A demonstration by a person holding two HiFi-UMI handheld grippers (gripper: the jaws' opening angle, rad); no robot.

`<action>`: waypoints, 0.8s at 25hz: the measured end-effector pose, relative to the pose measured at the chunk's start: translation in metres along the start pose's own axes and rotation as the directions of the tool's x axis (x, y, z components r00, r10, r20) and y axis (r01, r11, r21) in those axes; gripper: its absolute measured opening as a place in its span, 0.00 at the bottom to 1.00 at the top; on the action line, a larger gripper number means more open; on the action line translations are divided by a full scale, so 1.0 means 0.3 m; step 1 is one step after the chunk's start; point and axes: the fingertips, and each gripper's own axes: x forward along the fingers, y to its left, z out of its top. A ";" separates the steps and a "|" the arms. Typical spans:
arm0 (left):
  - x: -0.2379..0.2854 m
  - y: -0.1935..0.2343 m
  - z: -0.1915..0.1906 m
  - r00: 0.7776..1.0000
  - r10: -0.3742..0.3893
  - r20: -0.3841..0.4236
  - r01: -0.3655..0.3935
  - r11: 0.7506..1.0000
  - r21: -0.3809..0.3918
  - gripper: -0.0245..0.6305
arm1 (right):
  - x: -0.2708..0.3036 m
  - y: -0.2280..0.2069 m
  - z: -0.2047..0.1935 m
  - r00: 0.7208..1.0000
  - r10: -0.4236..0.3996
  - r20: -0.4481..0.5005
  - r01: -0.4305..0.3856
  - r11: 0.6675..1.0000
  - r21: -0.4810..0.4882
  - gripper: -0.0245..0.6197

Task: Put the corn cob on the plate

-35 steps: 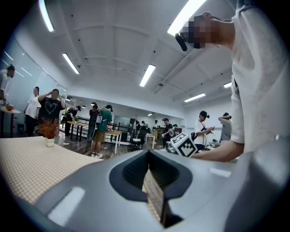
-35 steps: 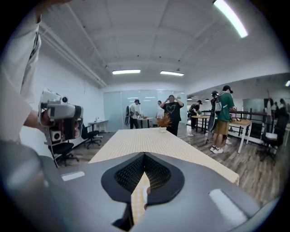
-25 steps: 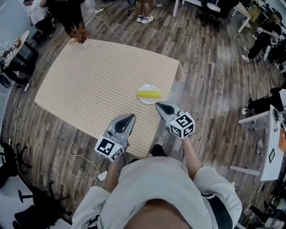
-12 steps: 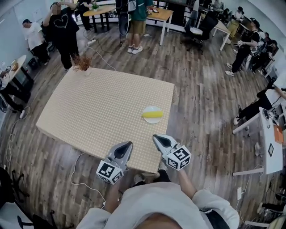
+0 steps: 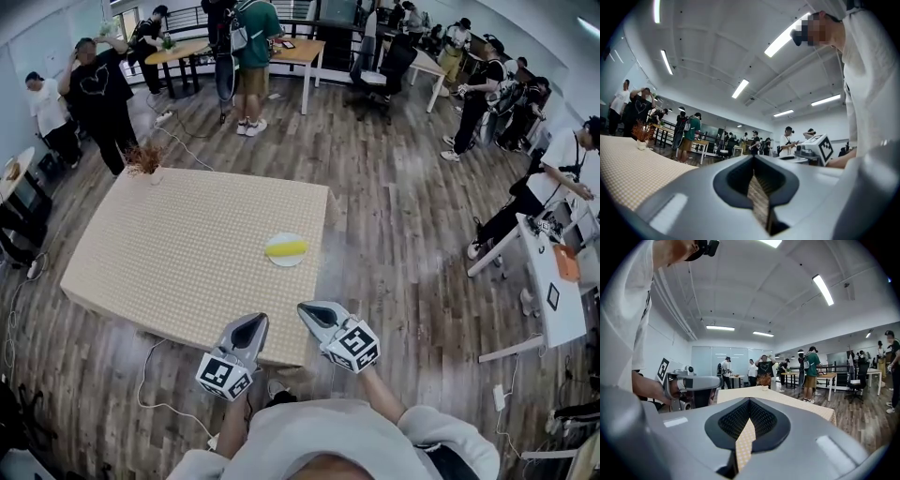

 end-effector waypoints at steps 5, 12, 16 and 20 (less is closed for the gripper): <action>0.035 -0.221 -0.040 1.000 0.008 -0.005 -0.008 1.000 -0.005 0.05 | -0.195 0.017 -0.056 1.000 0.019 0.004 -0.019 1.000 0.011 0.03; 0.007 -0.470 -0.090 0.999 0.035 -0.013 -0.035 0.999 0.001 0.05 | -0.403 0.067 -0.129 0.999 0.055 0.000 -0.055 0.998 0.022 0.03; -0.025 -0.558 -0.096 0.998 0.058 -0.007 -0.057 0.998 0.013 0.05 | -0.474 0.096 -0.148 0.997 0.075 -0.002 -0.075 0.997 0.016 0.03; -0.055 -0.606 -0.099 0.997 0.080 0.000 -0.080 0.996 0.023 0.05 | -0.506 0.129 -0.160 0.995 0.098 -0.007 -0.098 0.995 0.004 0.03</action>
